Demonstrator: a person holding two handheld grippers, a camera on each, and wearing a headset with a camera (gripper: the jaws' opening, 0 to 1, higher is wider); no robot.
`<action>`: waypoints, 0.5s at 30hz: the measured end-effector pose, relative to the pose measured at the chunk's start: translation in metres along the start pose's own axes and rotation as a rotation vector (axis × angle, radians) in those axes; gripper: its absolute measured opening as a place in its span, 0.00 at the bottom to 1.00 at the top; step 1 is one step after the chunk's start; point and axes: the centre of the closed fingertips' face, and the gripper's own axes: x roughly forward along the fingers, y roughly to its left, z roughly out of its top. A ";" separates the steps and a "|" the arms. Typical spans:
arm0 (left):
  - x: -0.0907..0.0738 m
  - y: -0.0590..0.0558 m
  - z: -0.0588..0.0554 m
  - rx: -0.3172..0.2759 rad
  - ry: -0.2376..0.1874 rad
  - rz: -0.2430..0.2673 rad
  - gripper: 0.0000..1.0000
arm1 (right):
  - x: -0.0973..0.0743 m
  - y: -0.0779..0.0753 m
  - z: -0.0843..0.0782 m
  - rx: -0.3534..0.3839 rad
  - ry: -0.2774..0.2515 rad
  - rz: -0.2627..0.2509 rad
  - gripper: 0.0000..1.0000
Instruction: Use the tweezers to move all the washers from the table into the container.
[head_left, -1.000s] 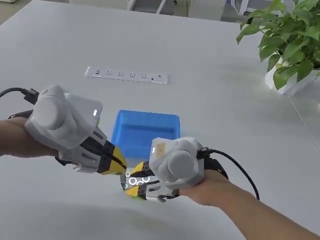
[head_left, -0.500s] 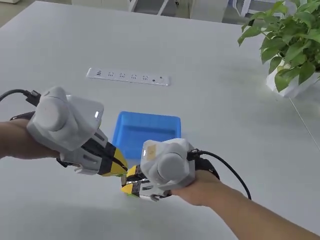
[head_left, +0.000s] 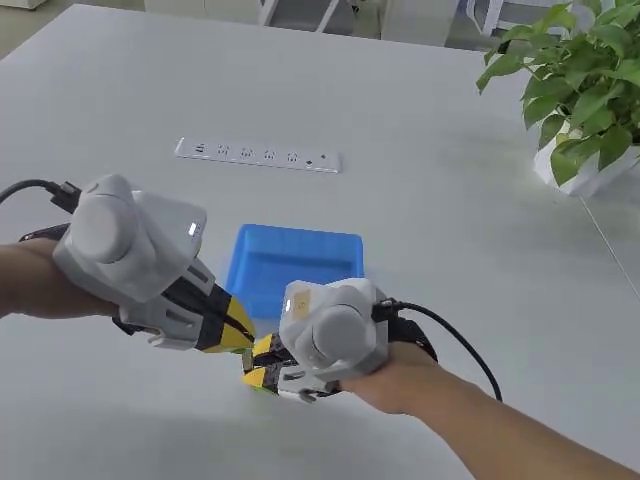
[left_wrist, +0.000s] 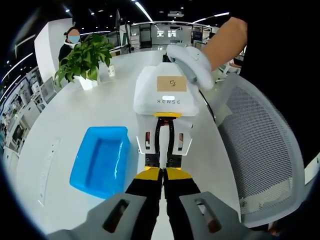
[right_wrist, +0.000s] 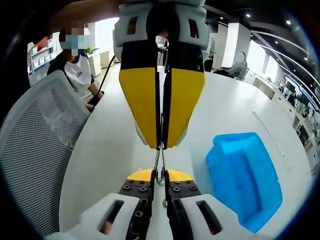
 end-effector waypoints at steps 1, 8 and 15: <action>0.000 0.000 0.000 0.002 0.000 0.002 0.05 | 0.000 0.000 0.000 0.003 0.001 -0.001 0.09; 0.002 0.001 0.002 0.010 0.009 0.009 0.05 | -0.001 -0.001 -0.001 0.020 0.004 -0.001 0.08; 0.003 0.001 0.000 0.021 0.025 0.015 0.06 | 0.000 0.000 0.000 0.029 0.003 0.001 0.08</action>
